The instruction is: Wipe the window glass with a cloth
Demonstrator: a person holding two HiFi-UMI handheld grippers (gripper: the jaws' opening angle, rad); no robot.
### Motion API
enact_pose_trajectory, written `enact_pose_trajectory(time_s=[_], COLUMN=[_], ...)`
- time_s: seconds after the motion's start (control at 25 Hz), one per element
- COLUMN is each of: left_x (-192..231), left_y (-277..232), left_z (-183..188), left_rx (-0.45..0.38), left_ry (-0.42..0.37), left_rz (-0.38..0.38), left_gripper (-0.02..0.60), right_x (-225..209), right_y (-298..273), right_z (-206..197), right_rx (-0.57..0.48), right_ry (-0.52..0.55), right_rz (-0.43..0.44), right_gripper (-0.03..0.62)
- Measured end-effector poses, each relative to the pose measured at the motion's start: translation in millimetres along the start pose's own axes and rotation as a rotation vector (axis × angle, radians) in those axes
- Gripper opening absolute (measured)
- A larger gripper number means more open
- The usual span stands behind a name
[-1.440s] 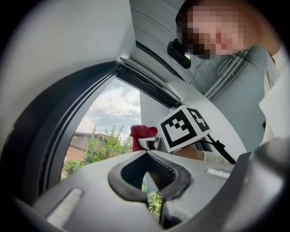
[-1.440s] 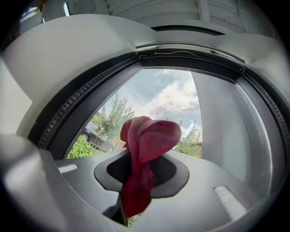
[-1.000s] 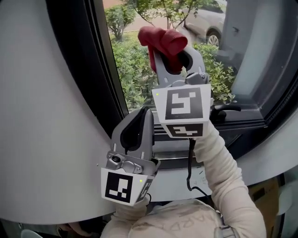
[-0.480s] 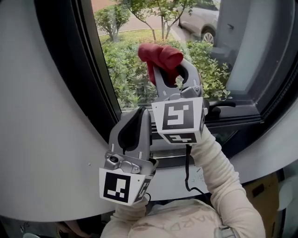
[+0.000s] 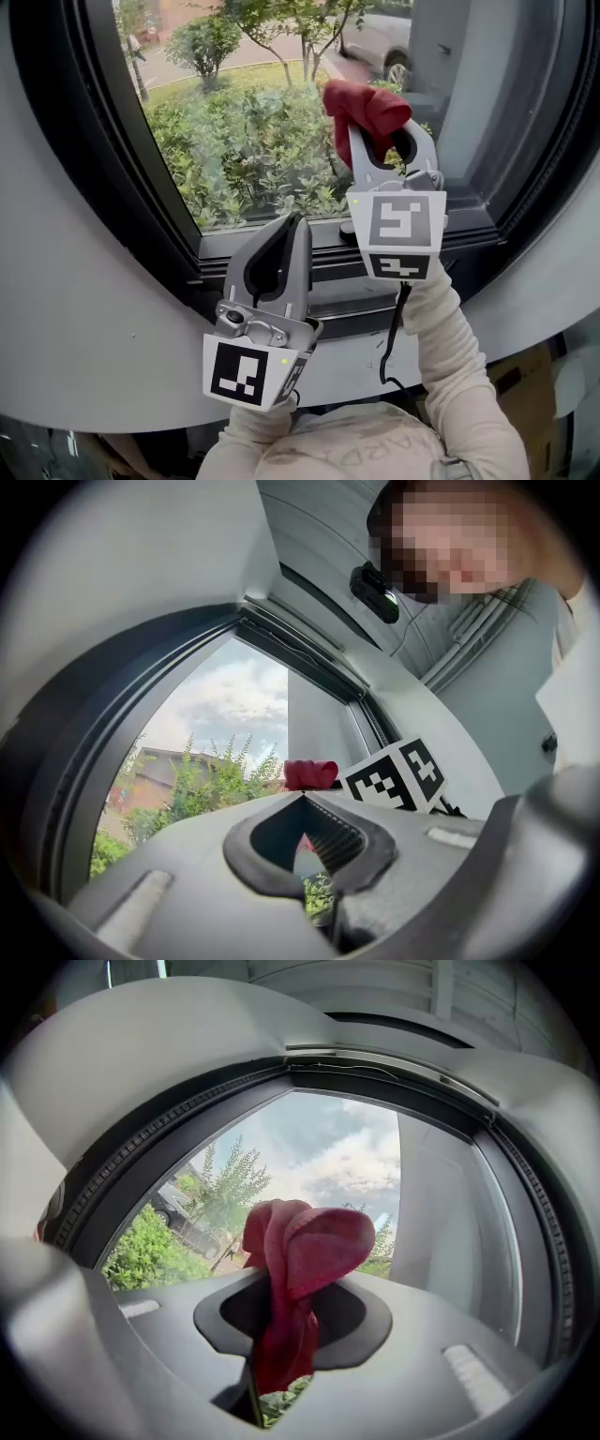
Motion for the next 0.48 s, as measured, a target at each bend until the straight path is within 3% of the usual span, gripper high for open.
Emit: enact_pose_trajectory(time_s=[0.24,0.48], left_x=[-32,-38], left_y=[-26,-37], left_z=[-6,-12], left_rx=[-0.007,0.008], left_ry=[-0.001,-0.014], left_rz=[-0.039,-0.040], left_gripper=[0.001,0.001], right_x=[-56,-55], right_y=[6,10], right_z=[-22,-36], right_rx=[0.019,0.015], right_ry=[-0.009,-0.001], right_rz=[-0.062,-0.072], right_gripper=[0.129,0.126])
Point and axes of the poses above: the fingertips, and each gripper's own axes: y backward along the fingers, x to its left, z out of its top, the point moved 1 cm from there along y, backward along the fingers, and after that the axes turned 6 degrees about x, right-handed, at the moved point
